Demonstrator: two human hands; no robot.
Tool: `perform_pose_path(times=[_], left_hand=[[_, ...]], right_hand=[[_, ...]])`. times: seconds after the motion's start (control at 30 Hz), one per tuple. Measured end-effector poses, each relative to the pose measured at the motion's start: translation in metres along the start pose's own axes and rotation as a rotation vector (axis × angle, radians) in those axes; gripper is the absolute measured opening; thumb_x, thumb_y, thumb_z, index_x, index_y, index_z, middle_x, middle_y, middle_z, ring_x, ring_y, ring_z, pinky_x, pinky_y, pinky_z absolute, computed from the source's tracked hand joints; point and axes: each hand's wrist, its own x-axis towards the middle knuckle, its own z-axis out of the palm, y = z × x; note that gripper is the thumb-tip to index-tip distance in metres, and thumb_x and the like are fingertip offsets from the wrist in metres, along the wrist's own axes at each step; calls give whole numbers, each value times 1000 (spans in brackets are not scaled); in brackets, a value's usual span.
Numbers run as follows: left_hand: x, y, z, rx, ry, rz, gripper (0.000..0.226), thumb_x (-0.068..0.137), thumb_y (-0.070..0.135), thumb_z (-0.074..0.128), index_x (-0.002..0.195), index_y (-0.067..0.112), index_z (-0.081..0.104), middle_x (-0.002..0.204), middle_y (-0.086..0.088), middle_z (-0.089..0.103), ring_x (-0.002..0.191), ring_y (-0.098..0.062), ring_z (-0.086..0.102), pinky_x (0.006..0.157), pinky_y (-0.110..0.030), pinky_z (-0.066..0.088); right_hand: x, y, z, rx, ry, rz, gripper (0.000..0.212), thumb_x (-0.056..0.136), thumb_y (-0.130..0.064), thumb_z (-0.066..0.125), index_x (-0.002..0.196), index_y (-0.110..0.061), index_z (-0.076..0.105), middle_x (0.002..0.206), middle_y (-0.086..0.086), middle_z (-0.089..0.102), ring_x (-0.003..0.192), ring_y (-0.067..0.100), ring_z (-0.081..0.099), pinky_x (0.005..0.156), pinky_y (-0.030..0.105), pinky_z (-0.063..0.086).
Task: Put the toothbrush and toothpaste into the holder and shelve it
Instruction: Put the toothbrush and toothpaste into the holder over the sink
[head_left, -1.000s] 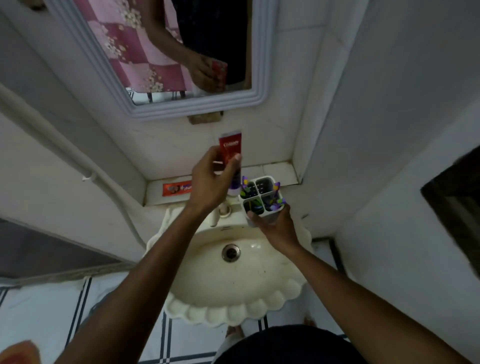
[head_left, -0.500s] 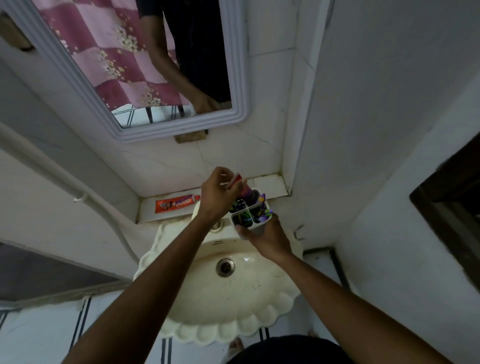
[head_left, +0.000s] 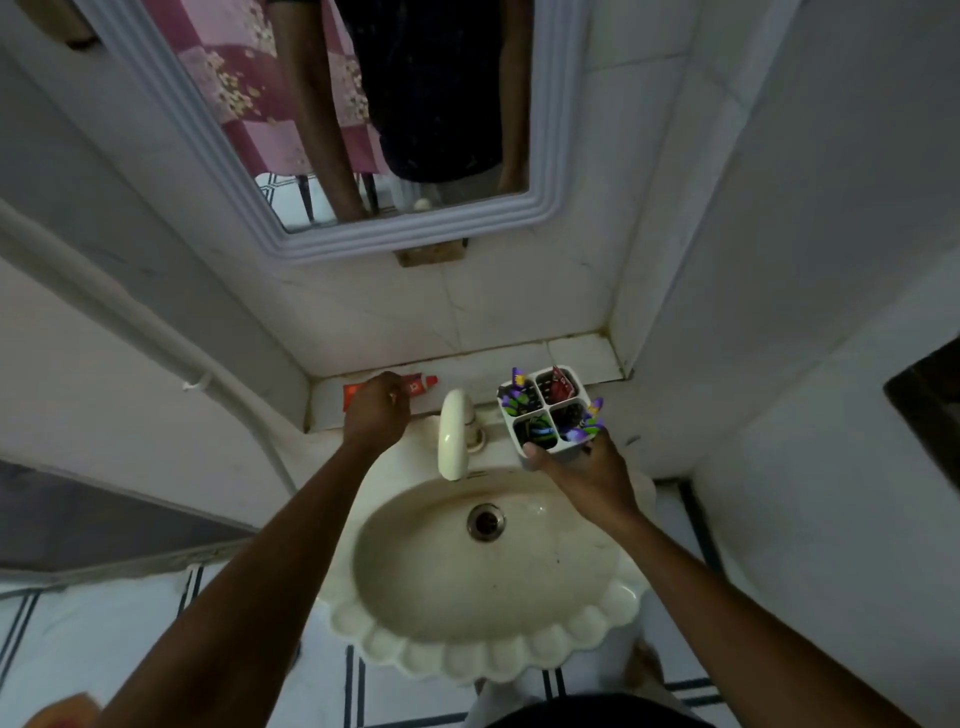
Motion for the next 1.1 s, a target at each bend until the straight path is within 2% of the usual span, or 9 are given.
perform_pose_path(times=[0.1,0.23,0.33,0.5,0.63,0.73,0.83,0.93,1.1], left_hand=[[14,-13,5,200,-45,85,27,102,19,59,124,14,73,128,-10,71,117,-34,66,88,-36,50],[39,-15,12,387,-176,68,53,100,20,60,152,23,52,151,-6,56,135,-33,50,110,-48,40],[49,-18,18,568,-261,103,64,93,24,69,154,22,49,152,-8,51,138,-34,44,113,-50,36],[43,-20,22,606,-186,173,47,98,50,63,126,12,63,129,-16,60,122,-39,52,102,-51,44],[17,7,-3,302,-126,133,38,106,47,52,132,19,50,106,-9,73,87,-32,69,81,-46,60],[4,45,-35,246,-114,195,45,109,48,48,145,21,45,104,-8,72,78,-28,69,70,-41,61],[-13,89,-69,83,-196,220,46,109,49,50,148,26,48,109,0,65,82,-23,67,64,-31,50],[-37,131,-97,-187,-399,219,51,102,35,69,149,31,52,117,4,65,95,-18,71,71,-28,57],[-70,166,-94,160,-327,375,38,87,25,81,124,27,72,106,4,74,98,-20,70,85,-38,59]], right_hand=[[-6,-6,3,32,3,24,79,63,-71,100,127,-39,66,118,-27,76,110,-7,70,97,35,59],[-7,-6,9,66,-14,54,77,70,-59,103,131,-40,59,118,-31,68,110,-10,62,96,30,52],[-6,-6,12,85,-20,63,95,58,-74,100,136,-41,56,123,-31,66,114,-12,60,102,32,53],[-4,-2,13,70,-16,59,116,42,-94,93,140,-44,55,137,-19,70,130,13,65,113,42,55],[-5,-6,12,70,-26,45,118,40,-96,92,139,-44,55,133,-22,71,126,12,68,112,43,57],[-6,-7,11,38,-39,75,112,41,-100,87,135,-49,53,128,-26,70,121,8,68,108,40,57],[-7,-2,10,14,-47,89,95,64,-98,78,138,-41,61,133,-14,74,130,18,70,110,41,57],[-9,-6,7,36,-39,72,55,106,-64,66,144,-25,70,126,-7,75,129,23,71,99,31,50],[-6,-12,-2,18,-117,79,59,112,-63,55,150,-20,67,129,-1,73,126,24,69,97,32,47]])
